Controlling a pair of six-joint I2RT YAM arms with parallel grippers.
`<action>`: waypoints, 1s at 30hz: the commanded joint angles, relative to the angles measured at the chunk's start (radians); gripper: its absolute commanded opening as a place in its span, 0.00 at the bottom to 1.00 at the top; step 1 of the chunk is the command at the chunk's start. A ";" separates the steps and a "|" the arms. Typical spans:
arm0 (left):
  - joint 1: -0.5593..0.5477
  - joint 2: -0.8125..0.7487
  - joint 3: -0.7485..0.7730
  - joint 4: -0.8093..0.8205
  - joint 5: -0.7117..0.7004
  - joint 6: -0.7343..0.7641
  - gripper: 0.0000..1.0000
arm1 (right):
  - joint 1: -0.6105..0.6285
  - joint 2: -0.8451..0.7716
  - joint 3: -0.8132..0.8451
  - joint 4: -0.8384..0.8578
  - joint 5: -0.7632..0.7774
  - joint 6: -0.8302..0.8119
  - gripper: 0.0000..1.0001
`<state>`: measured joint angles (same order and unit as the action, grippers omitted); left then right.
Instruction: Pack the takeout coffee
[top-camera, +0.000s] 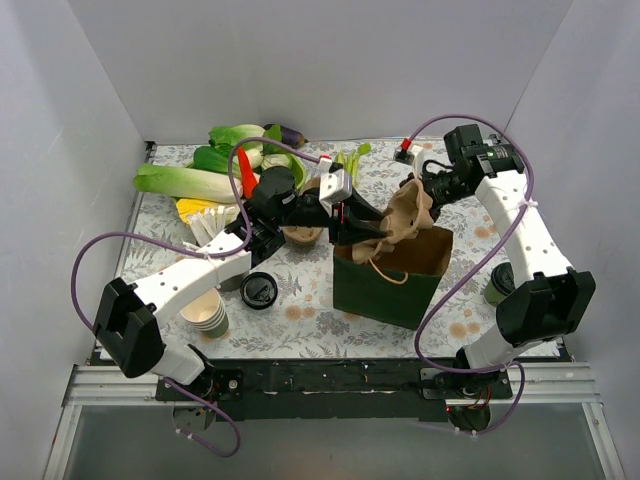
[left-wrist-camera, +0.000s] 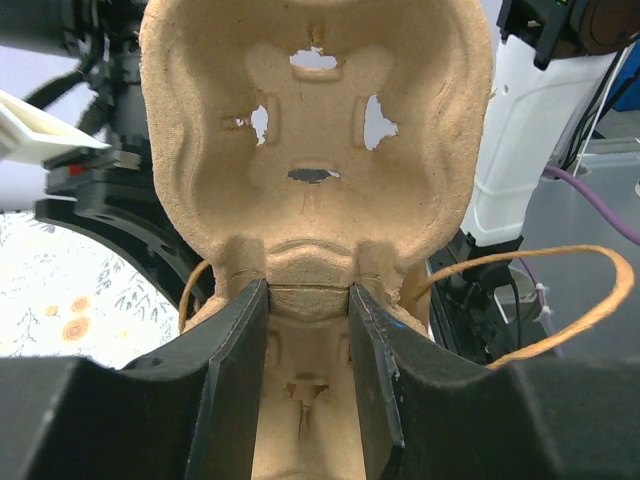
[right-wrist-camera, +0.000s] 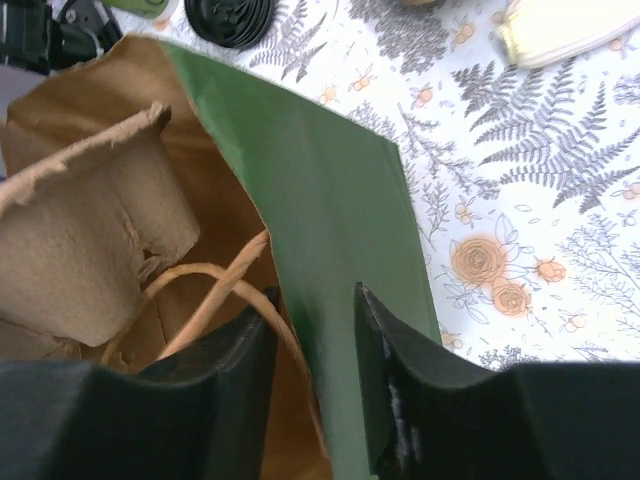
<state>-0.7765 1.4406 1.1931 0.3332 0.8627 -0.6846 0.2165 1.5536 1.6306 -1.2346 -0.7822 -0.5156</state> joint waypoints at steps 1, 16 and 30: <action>-0.004 -0.014 0.078 -0.156 0.036 0.115 0.00 | 0.003 0.010 0.109 0.026 0.029 0.078 0.51; -0.009 0.083 0.226 -0.457 0.016 0.316 0.00 | -0.037 -0.001 0.232 0.000 0.053 0.150 0.78; -0.018 0.176 0.398 -0.668 -0.083 0.335 0.00 | -0.103 0.007 0.393 -0.052 0.247 0.080 0.78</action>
<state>-0.7956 1.6268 1.5410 -0.2653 0.8356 -0.3557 0.1314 1.5848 1.9812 -1.2762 -0.5667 -0.4416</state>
